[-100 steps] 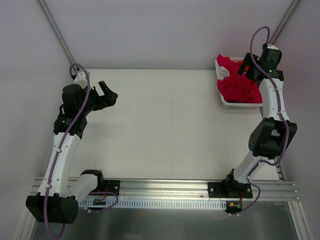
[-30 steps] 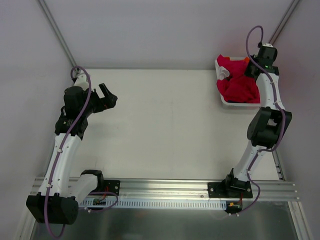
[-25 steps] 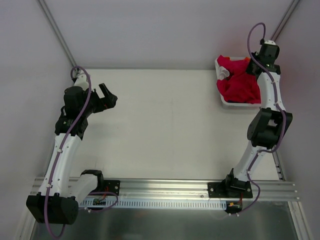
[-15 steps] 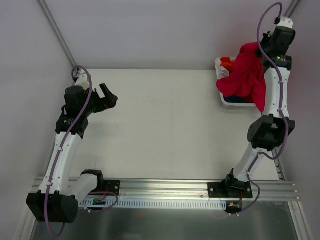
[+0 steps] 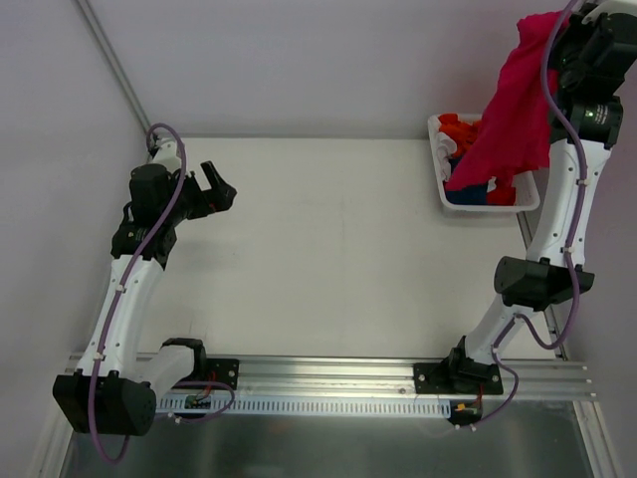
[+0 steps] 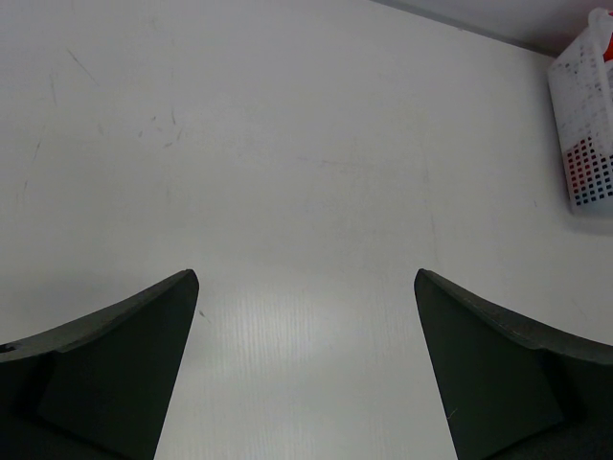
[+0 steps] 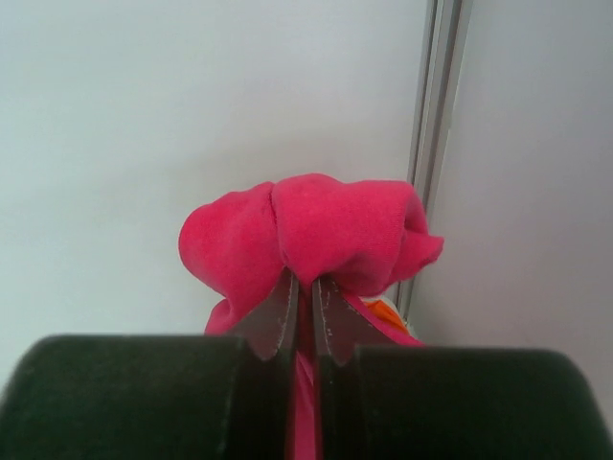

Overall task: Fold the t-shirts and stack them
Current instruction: Grab the tshirt from the pile, then move the tshirt to the center of the board

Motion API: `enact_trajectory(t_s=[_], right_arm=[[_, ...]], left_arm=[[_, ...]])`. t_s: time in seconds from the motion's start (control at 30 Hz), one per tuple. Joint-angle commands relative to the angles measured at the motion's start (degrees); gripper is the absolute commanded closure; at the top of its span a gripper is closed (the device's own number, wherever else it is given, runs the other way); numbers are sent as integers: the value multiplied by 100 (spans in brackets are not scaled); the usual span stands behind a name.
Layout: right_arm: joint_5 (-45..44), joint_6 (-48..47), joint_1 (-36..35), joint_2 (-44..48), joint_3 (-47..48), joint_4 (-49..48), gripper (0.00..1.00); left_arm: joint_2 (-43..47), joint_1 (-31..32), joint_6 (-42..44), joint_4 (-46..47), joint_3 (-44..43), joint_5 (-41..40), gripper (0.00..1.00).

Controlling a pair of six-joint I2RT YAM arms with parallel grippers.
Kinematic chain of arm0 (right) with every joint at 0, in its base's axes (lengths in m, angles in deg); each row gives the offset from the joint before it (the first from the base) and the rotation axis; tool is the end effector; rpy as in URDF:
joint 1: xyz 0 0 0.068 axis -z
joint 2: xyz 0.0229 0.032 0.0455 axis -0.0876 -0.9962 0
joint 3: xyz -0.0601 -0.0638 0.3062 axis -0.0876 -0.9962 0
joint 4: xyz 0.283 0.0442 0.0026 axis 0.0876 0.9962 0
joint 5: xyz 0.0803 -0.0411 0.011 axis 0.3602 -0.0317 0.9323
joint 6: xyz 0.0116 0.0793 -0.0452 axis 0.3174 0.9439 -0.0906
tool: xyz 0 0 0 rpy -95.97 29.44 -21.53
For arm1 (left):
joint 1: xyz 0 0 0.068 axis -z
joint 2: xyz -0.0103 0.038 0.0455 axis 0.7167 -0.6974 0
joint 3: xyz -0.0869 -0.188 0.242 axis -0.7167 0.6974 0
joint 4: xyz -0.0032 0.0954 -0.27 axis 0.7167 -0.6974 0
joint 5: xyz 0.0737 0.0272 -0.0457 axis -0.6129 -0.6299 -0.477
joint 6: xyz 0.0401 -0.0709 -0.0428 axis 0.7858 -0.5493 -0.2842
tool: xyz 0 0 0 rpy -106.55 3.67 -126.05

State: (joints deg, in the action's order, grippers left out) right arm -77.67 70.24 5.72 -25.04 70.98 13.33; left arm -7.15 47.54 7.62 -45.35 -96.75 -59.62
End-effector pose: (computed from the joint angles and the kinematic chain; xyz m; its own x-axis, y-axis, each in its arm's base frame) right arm 0.4370 -0.0861 0.6465 0.1493 -0.2183 -0.9644 0.2553 0.9508 -0.1757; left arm 0.2741 -0.0249 0.3962 -0.3510 -0.2985 -0.8875 0.1157 0.9267 -0.3574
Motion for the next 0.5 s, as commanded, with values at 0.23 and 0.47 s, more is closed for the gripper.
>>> enact_trajectory(t_s=[0.23, 0.47], right_arm=[[437, -40, -37, 321, 101, -220, 100], [384, -216, -204, 304, 14, -53, 100]], left_arm=[[67, -62, 204, 128, -151, 159, 1], [128, -62, 161, 119, -46, 150, 1]])
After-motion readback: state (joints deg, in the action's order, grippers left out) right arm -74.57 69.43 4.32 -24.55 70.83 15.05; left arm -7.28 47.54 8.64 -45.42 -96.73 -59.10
